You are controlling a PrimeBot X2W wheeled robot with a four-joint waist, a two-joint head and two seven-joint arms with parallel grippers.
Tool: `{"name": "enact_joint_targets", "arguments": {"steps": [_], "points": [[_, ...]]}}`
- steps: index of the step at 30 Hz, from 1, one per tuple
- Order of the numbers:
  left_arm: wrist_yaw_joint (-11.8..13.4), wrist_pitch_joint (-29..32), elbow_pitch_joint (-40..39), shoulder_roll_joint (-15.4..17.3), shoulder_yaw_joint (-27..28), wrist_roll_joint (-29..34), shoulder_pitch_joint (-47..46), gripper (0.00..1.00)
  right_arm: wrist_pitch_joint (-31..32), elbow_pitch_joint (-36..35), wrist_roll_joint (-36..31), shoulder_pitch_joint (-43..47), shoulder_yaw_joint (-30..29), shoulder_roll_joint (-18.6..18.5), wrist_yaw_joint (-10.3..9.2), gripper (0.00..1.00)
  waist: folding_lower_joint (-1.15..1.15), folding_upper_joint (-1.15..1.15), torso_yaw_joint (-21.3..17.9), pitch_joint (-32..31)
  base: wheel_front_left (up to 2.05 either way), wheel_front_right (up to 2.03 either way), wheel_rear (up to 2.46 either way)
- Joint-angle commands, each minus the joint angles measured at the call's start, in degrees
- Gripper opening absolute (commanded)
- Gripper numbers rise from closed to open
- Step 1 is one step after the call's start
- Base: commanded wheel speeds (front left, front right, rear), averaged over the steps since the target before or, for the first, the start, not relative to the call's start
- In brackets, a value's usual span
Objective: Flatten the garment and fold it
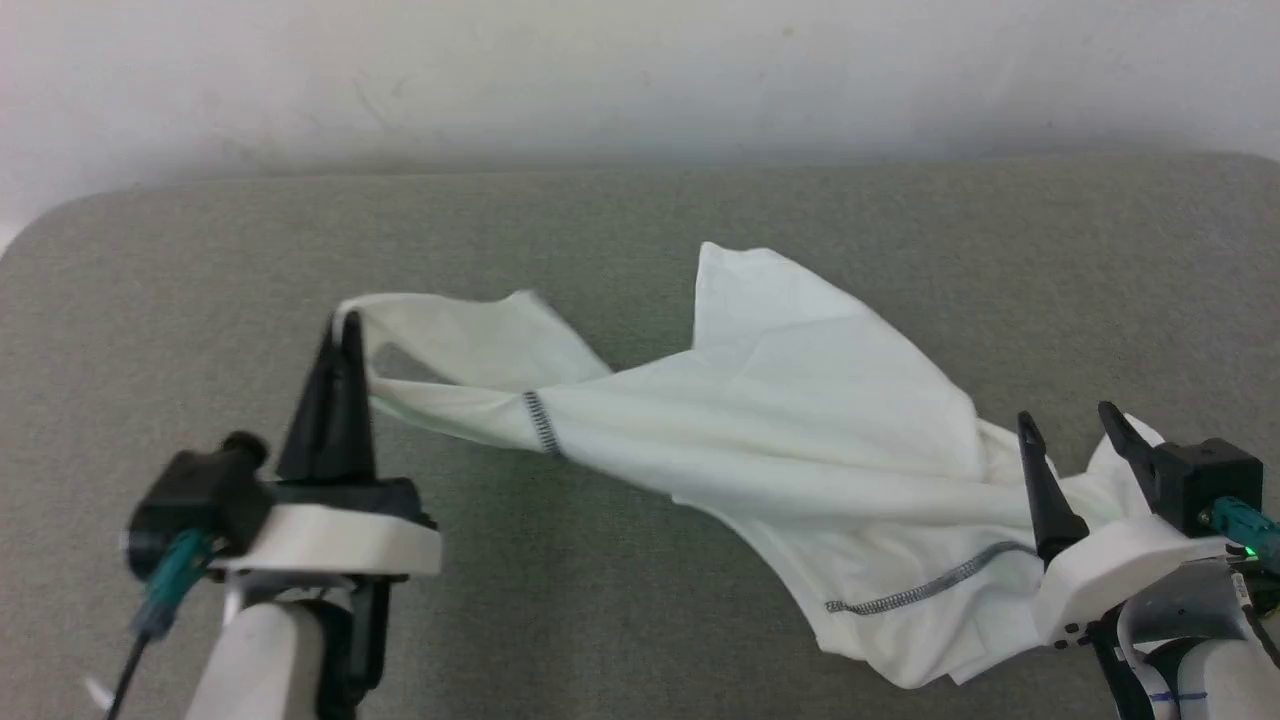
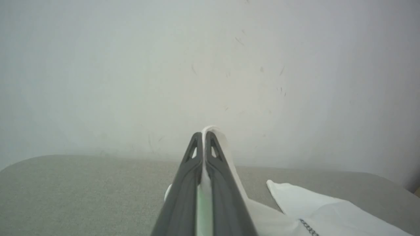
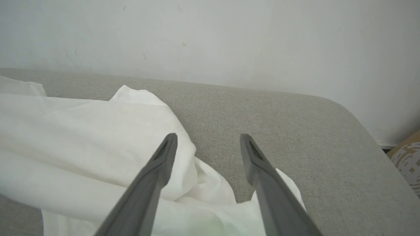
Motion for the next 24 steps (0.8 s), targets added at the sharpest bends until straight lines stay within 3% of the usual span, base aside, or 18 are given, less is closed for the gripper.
{"name": "enact_joint_targets", "arguments": {"steps": [1, 7, 12, 17, 20, 24], "points": [[0.82, -0.86, -3.30, 0.71, 1.09, 0.48, 1.25, 0.00, -0.12, -0.45, -0.42, 0.69, -0.07, -0.01, -0.11, 1.00, 0.01, 0.00, 2.13, -1.45, 0.00, 0.00, 0.00], [2.78, -2.15, -15.60, 2.62, 3.89, 3.38, 3.48, 0.00, 0.33, -1.06, -0.41, 0.79, 0.77, -0.01, -0.11, 1.00, 0.01, 0.00, 2.90, -0.96, 0.00, 0.00, 0.00], [4.14, 0.51, -14.86, 5.40, 4.56, 6.99, 0.19, 0.00, 0.49, -1.08, -0.27, 0.13, 1.83, 0.00, -0.11, 1.00, 0.01, 0.00, 1.62, 0.86, 0.00, 0.00, 0.00], [4.08, 9.04, 0.34, 7.89, 2.96, 9.59, -4.71, 0.00, 0.19, -0.44, -0.10, -1.03, 3.63, 0.03, -0.11, 1.00, 0.01, 0.00, -1.02, 3.11, 0.00, 0.00, 0.00], [2.25, 12.74, 11.63, 7.98, 1.33, 9.01, -7.46, 0.00, -0.33, 0.15, -0.14, -1.72, 4.54, 0.07, -0.11, 1.00, 0.01, 0.00, -2.39, 4.26, 0.00, 0.00, 0.00], [-1.10, 13.27, 23.36, 6.50, -1.04, 7.50, -10.07, 0.00, -0.93, 0.82, 0.16, -1.98, 5.04, 0.16, -0.11, 1.00, 0.01, 0.00, -3.12, 5.24, 0.00, 0.00, 0.00]]}}
